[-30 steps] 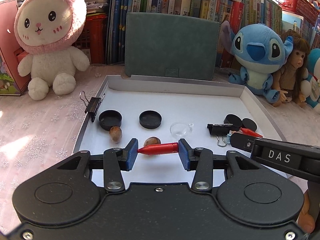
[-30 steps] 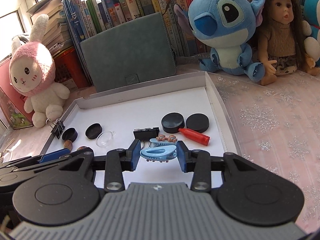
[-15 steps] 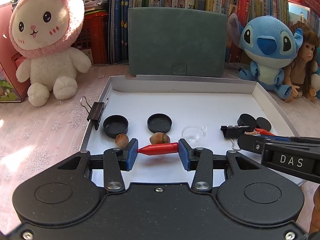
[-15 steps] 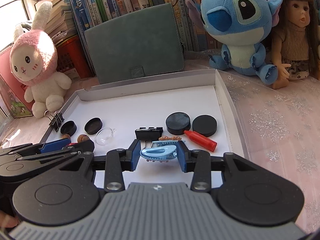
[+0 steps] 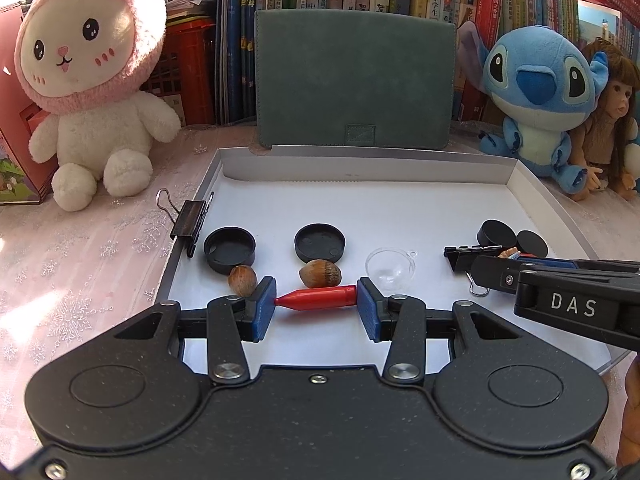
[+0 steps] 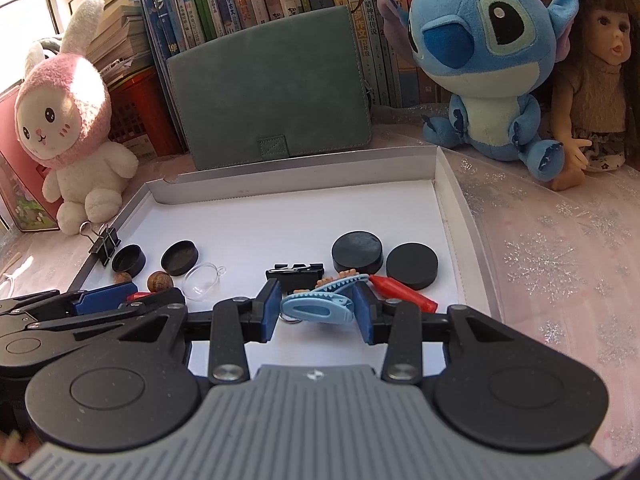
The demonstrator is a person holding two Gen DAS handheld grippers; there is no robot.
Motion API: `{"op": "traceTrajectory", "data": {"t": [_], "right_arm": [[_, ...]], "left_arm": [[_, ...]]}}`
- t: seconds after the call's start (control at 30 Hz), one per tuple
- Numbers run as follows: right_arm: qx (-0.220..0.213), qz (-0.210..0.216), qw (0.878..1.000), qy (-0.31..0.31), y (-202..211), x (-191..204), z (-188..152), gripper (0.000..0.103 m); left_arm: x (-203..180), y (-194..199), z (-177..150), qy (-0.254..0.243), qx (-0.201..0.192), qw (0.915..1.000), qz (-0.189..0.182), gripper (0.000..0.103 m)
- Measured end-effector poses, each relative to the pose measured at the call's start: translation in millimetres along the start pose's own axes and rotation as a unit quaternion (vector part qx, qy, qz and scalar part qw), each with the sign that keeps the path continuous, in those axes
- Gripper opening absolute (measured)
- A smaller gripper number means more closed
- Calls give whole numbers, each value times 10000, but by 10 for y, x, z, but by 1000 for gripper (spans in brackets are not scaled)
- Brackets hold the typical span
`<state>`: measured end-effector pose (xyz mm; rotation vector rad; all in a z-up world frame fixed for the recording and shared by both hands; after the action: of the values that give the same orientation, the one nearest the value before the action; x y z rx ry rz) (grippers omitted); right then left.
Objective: Organize rigid objects
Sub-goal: 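Open both grippers to release the crayon and hair clip into the tray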
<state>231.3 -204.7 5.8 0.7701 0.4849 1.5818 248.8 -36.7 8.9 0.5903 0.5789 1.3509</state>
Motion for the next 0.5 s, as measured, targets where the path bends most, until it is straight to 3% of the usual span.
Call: {"op": "traceTrajectory", "data": {"t": [0.5], "right_arm": [[-138, -55, 9998, 134, 21, 31, -47, 47]], "left_arm": [[-32, 11, -70, -95, -189, 9997, 89, 43]]}}
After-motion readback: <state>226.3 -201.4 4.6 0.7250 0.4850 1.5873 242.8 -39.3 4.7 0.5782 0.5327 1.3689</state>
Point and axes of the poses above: each gripper's, at about its wrist camera, not at the fingertips, and y roughly against the way its jaws point, x to its left, z to its top, the point moved 1 cm from there along -y, roughly the way its jaws point, and after that the axes turned 2 degrees about -z, right-handed, at the moved point
